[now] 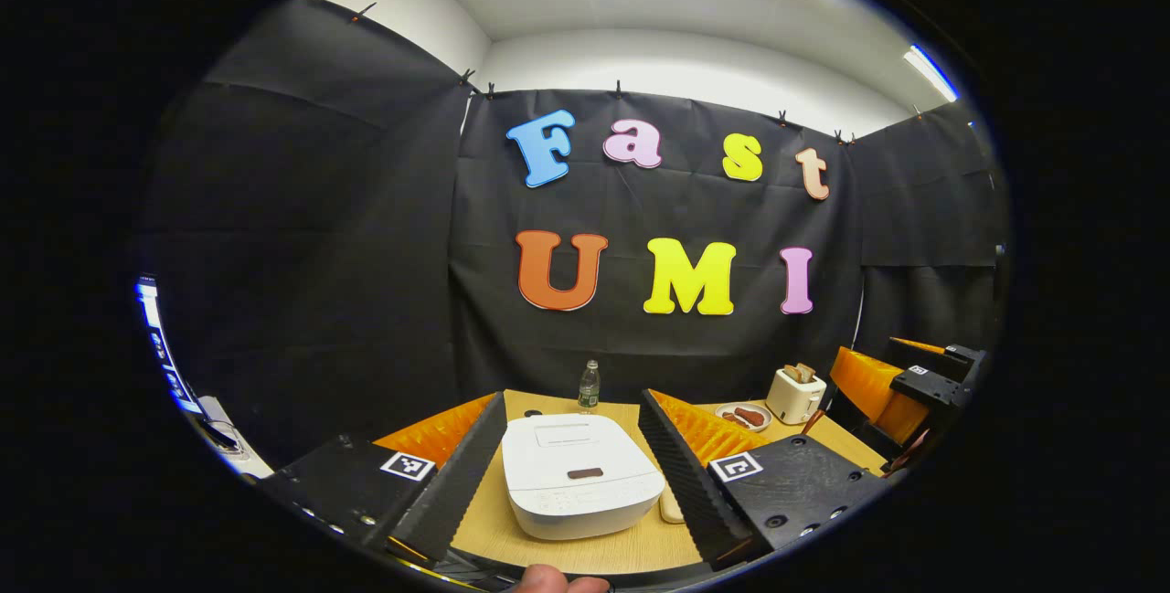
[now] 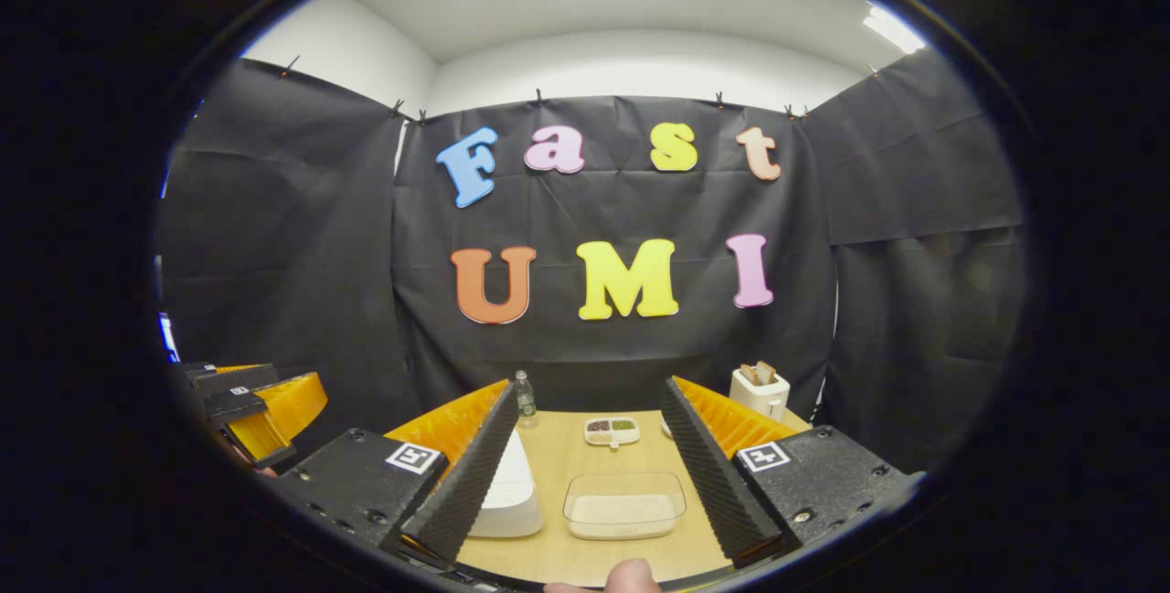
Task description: Close the left gripper, press the button to open the rice cooker; take a wooden spoon from the chopstick holder with the right hand, scoop a spoonful of rice and pour it into the rice cooker, then put the wooden spoon back into the chopstick holder.
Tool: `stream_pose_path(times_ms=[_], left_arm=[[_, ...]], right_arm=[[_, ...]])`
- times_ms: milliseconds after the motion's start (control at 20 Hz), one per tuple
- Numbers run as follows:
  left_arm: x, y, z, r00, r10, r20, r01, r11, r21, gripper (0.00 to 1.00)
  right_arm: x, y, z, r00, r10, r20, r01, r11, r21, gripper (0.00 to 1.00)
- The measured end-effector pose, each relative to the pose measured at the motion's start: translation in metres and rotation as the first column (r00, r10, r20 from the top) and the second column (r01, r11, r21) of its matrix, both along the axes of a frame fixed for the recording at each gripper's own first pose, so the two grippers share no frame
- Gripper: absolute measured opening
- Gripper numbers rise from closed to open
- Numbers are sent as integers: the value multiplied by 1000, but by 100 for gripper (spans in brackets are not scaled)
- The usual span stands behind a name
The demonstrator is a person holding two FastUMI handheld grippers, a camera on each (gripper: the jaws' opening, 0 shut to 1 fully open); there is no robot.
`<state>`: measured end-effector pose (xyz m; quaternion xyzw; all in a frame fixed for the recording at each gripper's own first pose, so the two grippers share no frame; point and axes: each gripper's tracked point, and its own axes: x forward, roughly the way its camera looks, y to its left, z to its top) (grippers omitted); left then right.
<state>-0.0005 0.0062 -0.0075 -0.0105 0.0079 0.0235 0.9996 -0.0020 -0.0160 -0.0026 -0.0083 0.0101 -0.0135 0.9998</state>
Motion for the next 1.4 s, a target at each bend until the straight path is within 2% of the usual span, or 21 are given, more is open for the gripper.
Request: stream_pose_path(times_ms=[550,1050,1100,1150,1200,1250,1350,1400], left_arm=[[21,-21,-30,995,8,-100,-10,1000,-22,94],[60,-37,-52,974,85,-209,-80,996,34,94],[64,-38,-55,972,91,-217,-85,996,37,90],[68,-39,-58,968,95,-233,-88,995,41,80],[72,-41,-63,963,99,-250,-92,995,39,62],[77,-43,-69,958,91,-273,-87,996,29,52],[82,-44,-81,944,93,-317,-98,995,0,51],[87,-40,-90,934,102,-343,-112,994,-9,45]], right_arm=[[5,-35,-16,998,-29,-53,28,1000,-10,100],[57,-73,-29,998,32,-50,-30,999,41,100],[65,-77,-34,997,41,-65,-38,998,48,100],[71,-81,-37,996,49,-74,-45,998,54,100],[78,-86,-36,996,53,-73,-48,997,59,100],[83,-91,-35,996,54,-69,-50,997,61,100],[93,-98,-37,996,60,-66,-56,996,62,100],[97,-100,-40,995,67,-70,-62,996,65,100]])
